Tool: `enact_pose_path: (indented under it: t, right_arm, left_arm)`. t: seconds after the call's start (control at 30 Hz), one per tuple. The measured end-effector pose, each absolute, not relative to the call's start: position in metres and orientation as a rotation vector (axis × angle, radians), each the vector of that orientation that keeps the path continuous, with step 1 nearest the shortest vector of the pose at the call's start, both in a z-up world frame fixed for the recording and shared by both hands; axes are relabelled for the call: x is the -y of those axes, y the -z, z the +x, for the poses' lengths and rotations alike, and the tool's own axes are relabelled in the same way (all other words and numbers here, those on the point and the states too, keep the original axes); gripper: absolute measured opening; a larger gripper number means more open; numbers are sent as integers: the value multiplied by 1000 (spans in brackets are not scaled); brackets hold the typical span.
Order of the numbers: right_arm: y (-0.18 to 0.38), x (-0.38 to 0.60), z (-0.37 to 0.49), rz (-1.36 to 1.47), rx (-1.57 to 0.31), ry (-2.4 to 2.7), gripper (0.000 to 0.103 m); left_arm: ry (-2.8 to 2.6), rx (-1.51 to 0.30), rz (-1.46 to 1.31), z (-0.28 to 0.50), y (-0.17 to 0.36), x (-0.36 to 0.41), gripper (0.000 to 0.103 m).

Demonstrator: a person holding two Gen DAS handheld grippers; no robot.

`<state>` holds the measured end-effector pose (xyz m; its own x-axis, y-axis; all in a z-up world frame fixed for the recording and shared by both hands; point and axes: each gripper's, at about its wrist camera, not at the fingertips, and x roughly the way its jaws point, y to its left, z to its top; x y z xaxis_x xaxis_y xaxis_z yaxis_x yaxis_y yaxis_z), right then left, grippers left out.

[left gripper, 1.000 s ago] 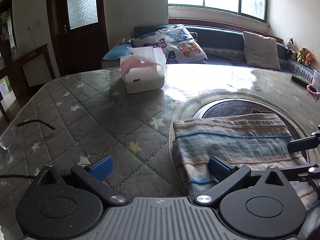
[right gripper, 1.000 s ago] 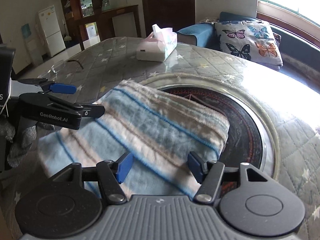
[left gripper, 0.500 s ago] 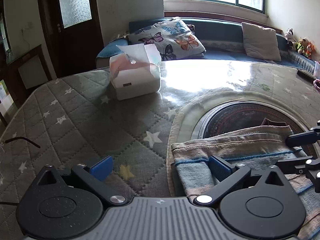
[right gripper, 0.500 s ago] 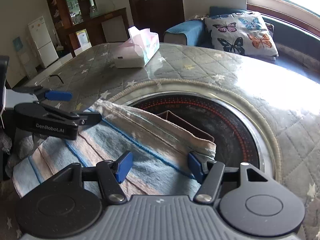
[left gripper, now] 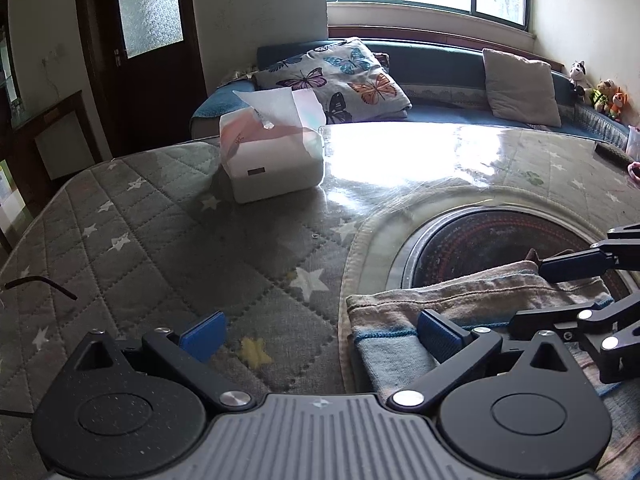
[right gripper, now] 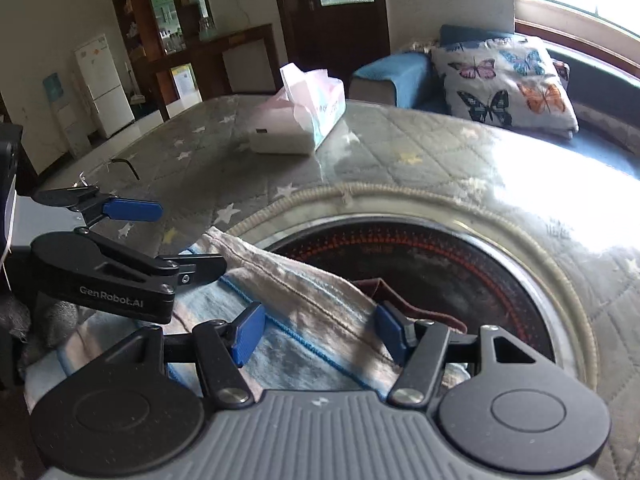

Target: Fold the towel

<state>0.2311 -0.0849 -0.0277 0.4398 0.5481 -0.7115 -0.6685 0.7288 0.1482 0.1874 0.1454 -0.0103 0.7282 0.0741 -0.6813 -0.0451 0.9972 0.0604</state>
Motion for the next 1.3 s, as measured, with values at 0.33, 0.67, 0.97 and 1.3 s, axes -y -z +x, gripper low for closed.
enact_pose_path:
  t: [0.33, 0.67, 0.97, 1.3]
  right_arm:
    - [9, 68, 175, -296, -713, -824, 63]
    - [15, 28, 119, -404, -686, -985, 62]
    - [15, 22, 88, -510, -593, -987, 62]
    - [10, 33, 75, -510, -602, -979, 60]
  left_arm:
    - [-63, -729, 68, 179, -1, -148, 103]
    - [-68, -742, 64, 180, 6, -150, 103]
    - [-82, -733, 62, 178, 6, -150, 103]
    - [-93, -696, 63, 155, -3, -144, 103]
